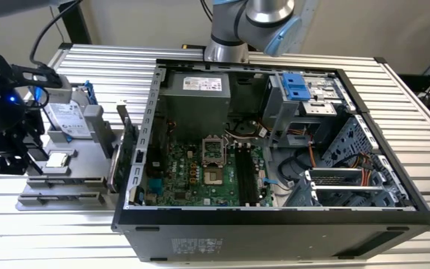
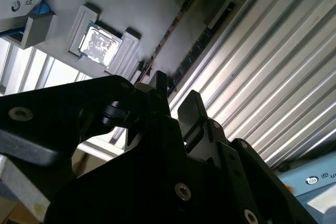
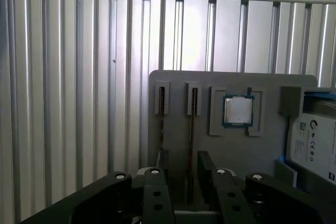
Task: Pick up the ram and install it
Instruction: 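Pick up the ram and move it above insertion slot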
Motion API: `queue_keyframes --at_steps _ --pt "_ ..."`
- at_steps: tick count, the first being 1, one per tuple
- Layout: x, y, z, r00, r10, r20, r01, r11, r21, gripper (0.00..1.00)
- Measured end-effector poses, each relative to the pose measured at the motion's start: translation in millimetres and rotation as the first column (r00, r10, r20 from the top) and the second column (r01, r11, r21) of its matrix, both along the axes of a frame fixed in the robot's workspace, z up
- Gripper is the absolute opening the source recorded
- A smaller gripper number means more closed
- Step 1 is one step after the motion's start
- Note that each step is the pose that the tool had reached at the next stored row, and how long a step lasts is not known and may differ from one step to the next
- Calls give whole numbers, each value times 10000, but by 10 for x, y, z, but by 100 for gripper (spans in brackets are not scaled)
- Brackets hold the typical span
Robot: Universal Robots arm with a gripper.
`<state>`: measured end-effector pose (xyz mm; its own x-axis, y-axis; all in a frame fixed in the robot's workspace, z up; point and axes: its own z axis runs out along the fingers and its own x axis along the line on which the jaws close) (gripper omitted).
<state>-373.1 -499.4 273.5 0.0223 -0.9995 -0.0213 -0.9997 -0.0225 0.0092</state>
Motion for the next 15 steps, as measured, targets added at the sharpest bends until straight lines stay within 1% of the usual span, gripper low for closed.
queue_keyframes --at_steps 4,8,9,13,15 --pt "0 0 -27 10000 0 2 0 10000 2 100" --pt "0 0 -75 10000 0 4 0 10000 2 100" --pt "0 0 -86 10000 -1 12 1 10000 1 100" --pt "-4 1 -159 10000 0 20 0 10000 1 100" --pt "-31 0 -194 10000 0 22 0 10000 -1 100"
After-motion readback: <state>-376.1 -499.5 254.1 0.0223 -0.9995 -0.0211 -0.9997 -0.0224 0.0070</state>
